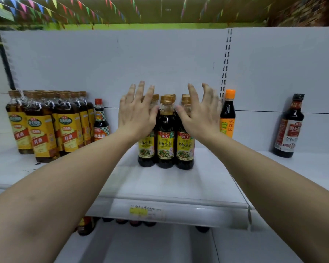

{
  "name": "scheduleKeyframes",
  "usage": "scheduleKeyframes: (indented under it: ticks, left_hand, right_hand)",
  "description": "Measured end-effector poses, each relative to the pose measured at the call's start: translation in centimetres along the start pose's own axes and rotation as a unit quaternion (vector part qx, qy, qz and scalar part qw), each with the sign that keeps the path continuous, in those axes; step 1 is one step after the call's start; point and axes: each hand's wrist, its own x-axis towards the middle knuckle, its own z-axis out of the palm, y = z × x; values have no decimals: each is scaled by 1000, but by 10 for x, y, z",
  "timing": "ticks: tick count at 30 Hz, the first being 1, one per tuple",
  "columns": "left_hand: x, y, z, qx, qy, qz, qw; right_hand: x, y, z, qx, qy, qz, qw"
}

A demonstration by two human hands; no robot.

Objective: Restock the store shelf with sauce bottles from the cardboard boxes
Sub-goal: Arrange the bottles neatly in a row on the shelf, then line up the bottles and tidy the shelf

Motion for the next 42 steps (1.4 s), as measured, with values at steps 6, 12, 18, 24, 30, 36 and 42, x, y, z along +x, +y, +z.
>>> scheduleKeyframes:
  ticks: [6,12,18,24,30,36,42]
  left_hand:
    - [-52,-61,-35,71,-51,-90,992]
    - [-122,-137,-93,104,-65,-180,976]
    - [-203,-219,-157,172,-97,-262,945]
    - [-308,-317,-229,224,-128,-344,903]
    - [-429,-412,-278,235,-160,-424,860]
    - [-537,-468,-301,209,-198,-529,798]
    - [-619,-510,-291,190,-211,-603,745]
  right_hand:
    - [-10,-46,25,-26,4,-110,994]
    - [-34,-138,56,16,-42,-180,983]
    - [-73,-276,81,115,-85,-253,957]
    - [-158,-426,108,183,-154,-323,916]
    - [-262,-551,149,218,-284,-340,870]
    - [-360,-636,190,227,-379,-373,816]
    - [-431,-697,237,217,-449,-414,762]
